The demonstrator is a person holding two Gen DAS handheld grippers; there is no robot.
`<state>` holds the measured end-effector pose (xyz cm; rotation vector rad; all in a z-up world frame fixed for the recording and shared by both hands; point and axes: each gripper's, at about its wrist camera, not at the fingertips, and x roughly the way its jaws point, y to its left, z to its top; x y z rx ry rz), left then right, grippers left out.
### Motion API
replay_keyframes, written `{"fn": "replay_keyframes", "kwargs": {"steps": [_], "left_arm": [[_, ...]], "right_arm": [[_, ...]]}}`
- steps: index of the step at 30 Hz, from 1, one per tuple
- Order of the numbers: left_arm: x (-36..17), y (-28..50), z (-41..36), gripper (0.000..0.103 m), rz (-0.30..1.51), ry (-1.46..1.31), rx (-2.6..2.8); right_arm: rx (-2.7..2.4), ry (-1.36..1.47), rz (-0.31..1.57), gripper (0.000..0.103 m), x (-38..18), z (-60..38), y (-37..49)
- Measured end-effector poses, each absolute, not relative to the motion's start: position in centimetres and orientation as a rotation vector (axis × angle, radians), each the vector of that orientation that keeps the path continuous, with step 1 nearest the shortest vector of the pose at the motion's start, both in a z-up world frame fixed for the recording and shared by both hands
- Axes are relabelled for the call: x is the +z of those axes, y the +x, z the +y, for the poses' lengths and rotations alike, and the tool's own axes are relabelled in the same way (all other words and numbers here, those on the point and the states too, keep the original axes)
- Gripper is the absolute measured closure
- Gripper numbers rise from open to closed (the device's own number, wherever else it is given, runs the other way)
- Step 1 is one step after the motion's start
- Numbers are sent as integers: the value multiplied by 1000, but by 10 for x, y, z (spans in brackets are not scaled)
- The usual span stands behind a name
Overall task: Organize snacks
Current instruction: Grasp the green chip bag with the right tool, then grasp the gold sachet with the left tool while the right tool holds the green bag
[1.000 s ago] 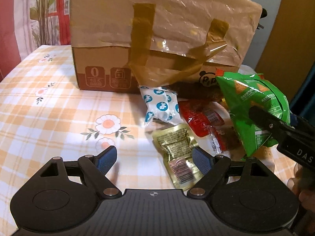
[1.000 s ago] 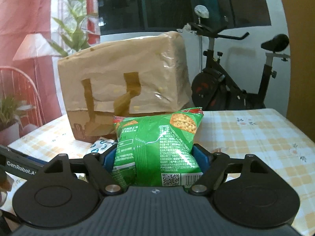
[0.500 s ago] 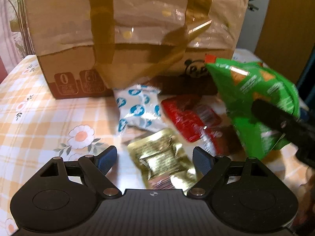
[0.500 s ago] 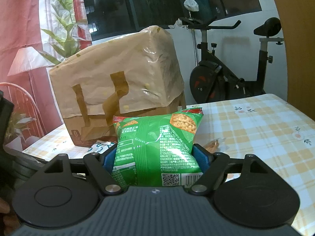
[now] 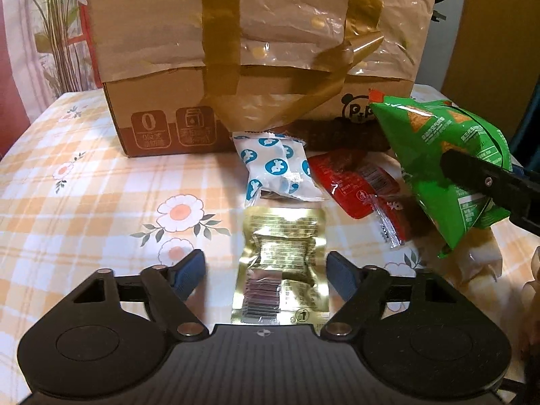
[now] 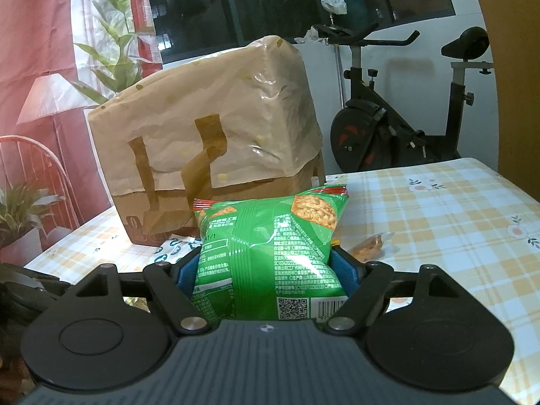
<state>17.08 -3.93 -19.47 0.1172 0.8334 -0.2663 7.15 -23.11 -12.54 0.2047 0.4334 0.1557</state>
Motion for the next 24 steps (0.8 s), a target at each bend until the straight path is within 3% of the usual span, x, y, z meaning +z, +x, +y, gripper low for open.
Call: {"fn": "replay_keyframes", "kwargs": {"steps": [9, 10, 12, 15, 24], "left_arm": [[-197, 174, -46, 28, 803, 130, -269], [-196, 174, -46, 30, 804, 130, -269], [-195, 172, -45, 45, 802, 123, -273], [-191, 168, -39, 50, 803, 72, -320], [-180, 154, -32, 53, 758, 49, -333]], "right_arm": [[163, 203, 439, 23, -126, -230, 73], [163, 204, 438, 23, -126, -230, 73], [163, 206, 439, 23, -126, -230, 73], [163, 208, 441, 23, -127, -230, 74], [163, 208, 442, 23, -127, -229, 74]]}}
